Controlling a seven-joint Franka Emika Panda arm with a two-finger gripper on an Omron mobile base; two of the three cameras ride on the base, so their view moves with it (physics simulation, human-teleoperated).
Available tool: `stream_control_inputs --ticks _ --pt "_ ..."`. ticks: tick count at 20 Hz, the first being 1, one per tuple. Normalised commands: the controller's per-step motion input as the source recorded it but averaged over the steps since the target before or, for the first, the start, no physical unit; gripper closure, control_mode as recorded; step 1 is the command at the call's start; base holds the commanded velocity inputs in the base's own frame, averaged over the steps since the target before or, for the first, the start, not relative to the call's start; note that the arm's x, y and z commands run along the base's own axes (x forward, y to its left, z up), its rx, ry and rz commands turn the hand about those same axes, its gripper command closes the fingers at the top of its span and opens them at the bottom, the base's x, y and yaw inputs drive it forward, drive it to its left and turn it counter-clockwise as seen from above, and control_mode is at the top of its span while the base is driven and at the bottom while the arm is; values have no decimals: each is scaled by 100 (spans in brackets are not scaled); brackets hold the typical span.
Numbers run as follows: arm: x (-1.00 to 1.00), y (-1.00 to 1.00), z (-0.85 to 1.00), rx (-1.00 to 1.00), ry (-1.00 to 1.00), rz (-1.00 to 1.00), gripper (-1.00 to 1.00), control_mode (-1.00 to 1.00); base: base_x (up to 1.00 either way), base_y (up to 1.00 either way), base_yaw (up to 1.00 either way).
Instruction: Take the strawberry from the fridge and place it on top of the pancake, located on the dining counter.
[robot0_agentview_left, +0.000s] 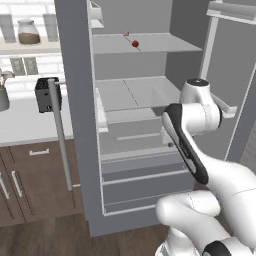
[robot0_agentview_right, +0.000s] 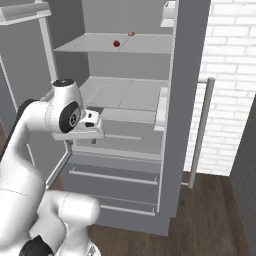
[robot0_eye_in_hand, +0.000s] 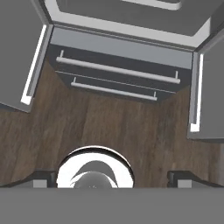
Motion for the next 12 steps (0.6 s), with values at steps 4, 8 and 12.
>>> stream_control_inputs --ticks 4,8,12 --pt "-65 0 14 1 1 -3 -100 -100 0 0 0" --pt "-47 0 24 2 8 -4 -100 -100 0 0 0" --pt "-66 0 9 0 -1 0 -100 -100 0 0 0"
